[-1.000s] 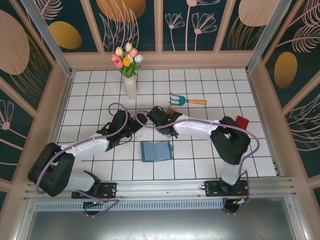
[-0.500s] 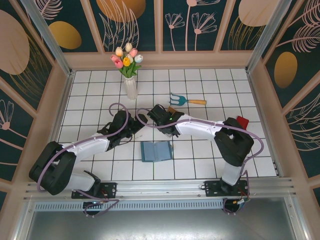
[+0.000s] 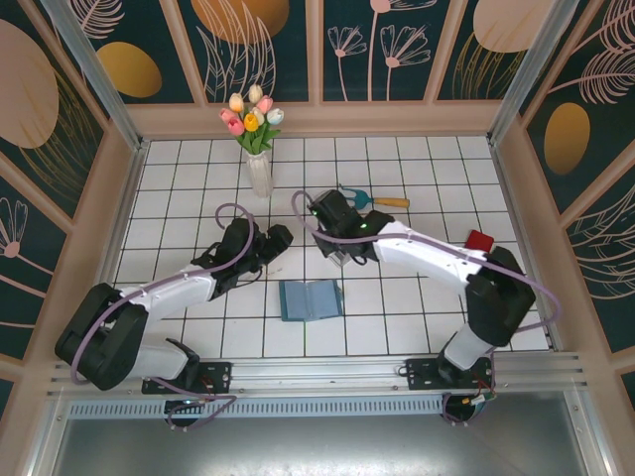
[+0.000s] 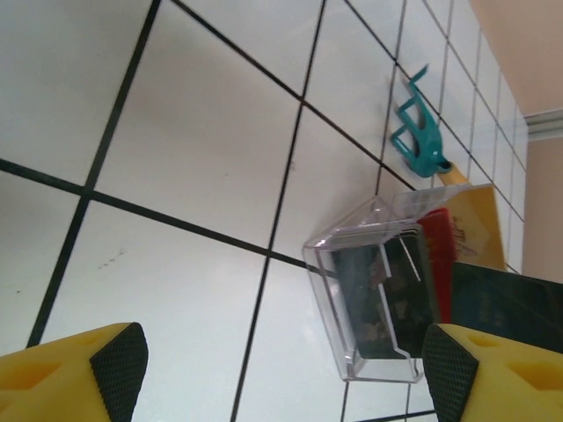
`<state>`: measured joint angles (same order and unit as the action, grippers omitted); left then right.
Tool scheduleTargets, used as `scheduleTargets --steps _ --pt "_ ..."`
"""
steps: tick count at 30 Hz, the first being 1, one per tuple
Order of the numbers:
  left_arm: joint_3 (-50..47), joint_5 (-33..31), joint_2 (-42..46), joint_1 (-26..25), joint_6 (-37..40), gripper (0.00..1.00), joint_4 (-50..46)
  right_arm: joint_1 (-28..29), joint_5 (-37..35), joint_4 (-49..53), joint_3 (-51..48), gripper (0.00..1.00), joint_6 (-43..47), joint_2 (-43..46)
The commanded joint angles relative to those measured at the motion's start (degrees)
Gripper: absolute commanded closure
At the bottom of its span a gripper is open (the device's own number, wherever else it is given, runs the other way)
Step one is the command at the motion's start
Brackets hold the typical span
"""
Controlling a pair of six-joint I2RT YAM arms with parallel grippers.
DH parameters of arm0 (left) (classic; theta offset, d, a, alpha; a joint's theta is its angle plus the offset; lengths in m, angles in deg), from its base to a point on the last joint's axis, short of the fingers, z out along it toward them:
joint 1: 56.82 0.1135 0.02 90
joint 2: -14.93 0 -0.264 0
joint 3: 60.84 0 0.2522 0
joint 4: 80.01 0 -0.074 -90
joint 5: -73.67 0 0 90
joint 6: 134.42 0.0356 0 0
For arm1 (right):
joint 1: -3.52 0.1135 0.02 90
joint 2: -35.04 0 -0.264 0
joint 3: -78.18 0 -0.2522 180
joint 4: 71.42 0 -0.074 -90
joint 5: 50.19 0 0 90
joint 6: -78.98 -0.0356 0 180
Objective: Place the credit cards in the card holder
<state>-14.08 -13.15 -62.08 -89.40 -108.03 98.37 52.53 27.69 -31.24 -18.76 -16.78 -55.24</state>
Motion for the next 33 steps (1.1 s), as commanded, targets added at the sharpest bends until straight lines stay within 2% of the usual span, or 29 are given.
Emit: scheduleTargets --steps 1,6,7,9,12,18,25,27,30,33 --pt "0.4 3.3 2.5 -0.2 1.9 0.16 6.1 -4.1 10.8 -3.0 -1.2 0.96 -8.8 6.4" --pt "-0.8 13.4 3.1 -0.2 1.7 0.16 20.9 -16.5 38.0 -21.4 -12.3 0.96 -23.0 16.3" --pt "-0.6 15.4 2.7 -0.2 1.1 0.16 23.8 -17.4 42.5 -25.9 -14.5 0.96 -26.6 17.6" --pt "-0.1 18.5 1.8 -0.1 -0.1 0.18 28.5 -20.7 46.9 -31.6 -17.1 0.97 -31.5 18.8" --pt "0.8 22.1 -0.2 -0.2 -2.2 0.19 35.1 -21.6 50.6 -35.6 -18.1 0.96 -34.6 18.8" --pt "3.3 25.0 -4.6 -0.2 -4.7 0.28 39.8 -21.9 53.8 -41.5 -19.6 0.96 -39.1 18.4" --pt "3.2 25.9 -5.5 -0.2 -6.8 0.59 44.4 -22.3 54.2 -41.6 -20.3 0.94 -39.5 17.5" --pt "3.0 26.0 -5.1 -0.2 -6.7 0.65 44.6 -22.4 54.8 -41.8 -20.6 0.93 -39.8 17.1" --pt "3.2 26.7 -5.0 -0.2 -6.4 0.69 45.0 -22.6 55.9 -42.2 -20.7 0.93 -39.9 16.4" --pt "3.2 27.3 -5.0 -0.2 -6.3 0.80 45.1 -22.8 56.7 -42.6 -20.7 0.91 -39.9 15.9"
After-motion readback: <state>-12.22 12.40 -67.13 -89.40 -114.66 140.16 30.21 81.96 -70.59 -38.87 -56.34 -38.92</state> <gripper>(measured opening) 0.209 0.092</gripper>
